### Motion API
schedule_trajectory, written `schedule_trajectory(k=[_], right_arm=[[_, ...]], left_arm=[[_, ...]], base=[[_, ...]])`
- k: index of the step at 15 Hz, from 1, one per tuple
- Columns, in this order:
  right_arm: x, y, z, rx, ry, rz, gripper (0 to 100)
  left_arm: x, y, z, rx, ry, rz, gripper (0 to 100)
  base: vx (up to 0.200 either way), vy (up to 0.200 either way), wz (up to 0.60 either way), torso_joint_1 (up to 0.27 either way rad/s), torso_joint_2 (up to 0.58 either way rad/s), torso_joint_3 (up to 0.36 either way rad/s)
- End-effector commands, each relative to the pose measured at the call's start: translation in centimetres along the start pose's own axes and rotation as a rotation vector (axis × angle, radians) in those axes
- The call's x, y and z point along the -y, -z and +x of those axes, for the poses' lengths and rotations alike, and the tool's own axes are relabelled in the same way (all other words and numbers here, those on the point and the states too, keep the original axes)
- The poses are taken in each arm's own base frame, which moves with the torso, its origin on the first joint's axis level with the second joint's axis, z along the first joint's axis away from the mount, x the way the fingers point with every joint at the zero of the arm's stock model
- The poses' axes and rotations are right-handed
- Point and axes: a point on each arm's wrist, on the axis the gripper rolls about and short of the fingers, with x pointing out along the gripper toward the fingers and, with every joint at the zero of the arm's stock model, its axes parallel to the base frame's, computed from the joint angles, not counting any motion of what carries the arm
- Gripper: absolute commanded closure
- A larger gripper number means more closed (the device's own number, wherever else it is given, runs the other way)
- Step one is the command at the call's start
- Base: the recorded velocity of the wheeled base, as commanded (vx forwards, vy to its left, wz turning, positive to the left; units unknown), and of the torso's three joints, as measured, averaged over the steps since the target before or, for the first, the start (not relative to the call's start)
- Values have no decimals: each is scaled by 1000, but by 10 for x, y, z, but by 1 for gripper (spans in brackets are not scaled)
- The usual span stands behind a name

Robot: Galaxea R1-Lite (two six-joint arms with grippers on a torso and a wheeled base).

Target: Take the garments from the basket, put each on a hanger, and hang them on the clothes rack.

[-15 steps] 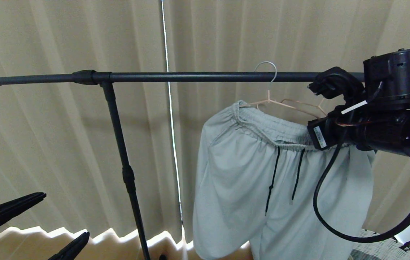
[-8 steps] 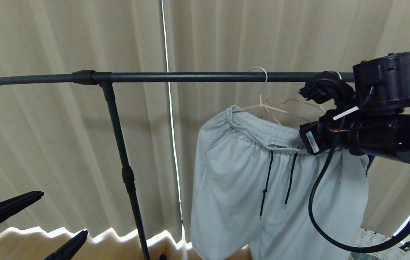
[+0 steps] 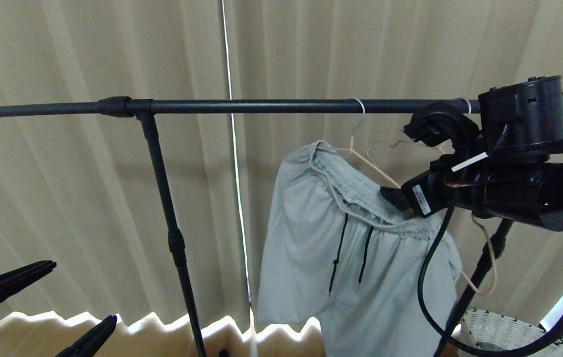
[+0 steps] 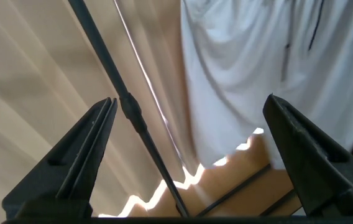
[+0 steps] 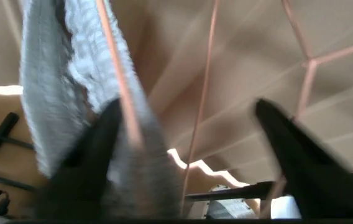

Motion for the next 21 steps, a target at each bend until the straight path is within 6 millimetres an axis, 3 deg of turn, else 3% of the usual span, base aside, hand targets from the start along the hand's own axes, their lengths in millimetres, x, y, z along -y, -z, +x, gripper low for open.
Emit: schedule_trajectory(k=[1,6,11,16,21], right_arm=[[-1,4,-1,35,2,16,0],[-7,18,4,130,-66,45,0],[-7,15,-2,165,-149,71,0],[13,21,-47,263,-153,181,0],[48,60,-106,294,-56,210,0]], left_arm=[[0,0,0,0,-2,0,0],[0,0,0,0,-2,0,0],[0,0,0,1,-4,-2,0],[0,1,2,-10,-3,-9,0],[1,4,3,-27,-2,-28,0]], base=[[0,0,0,0,0,0],[0,0,0,0,0,0],[0,0,0,0,0,0],[0,0,0,0,0,0],[0,0,0,0,0,0]])
